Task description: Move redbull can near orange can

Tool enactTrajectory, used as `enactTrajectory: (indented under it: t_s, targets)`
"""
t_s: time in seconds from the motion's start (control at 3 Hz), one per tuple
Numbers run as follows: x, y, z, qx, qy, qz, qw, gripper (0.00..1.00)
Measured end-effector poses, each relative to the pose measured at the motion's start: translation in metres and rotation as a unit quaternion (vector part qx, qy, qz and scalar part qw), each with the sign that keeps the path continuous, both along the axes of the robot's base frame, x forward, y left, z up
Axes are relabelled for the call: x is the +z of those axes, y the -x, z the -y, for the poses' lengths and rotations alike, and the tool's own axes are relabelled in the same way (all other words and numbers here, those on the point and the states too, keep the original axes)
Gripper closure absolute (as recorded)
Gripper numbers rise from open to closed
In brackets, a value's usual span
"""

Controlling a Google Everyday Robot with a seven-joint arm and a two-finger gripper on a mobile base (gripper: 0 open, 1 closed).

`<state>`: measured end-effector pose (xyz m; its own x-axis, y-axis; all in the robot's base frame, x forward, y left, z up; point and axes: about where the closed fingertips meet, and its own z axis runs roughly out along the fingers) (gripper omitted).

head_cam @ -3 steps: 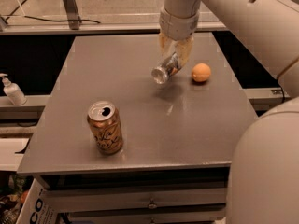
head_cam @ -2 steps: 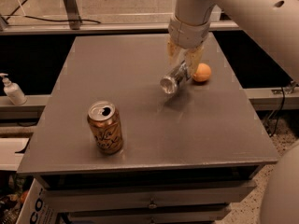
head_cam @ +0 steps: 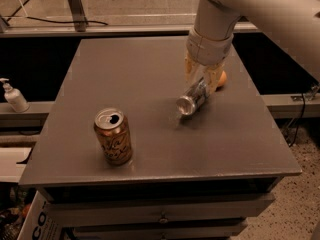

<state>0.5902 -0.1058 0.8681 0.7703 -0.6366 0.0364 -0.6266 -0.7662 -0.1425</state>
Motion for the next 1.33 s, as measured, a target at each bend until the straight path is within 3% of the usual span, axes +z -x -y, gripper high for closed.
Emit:
enactTrajectory:
  t_s: [0.33,1.33]
  targets:
    - [-0.001,0.001,-0.01,0.011,-0.005,0.001,0.9999,1.0]
    - [-0.015,0.069,-0.066,0.055,-0.054,-0.002,0.997,1.0]
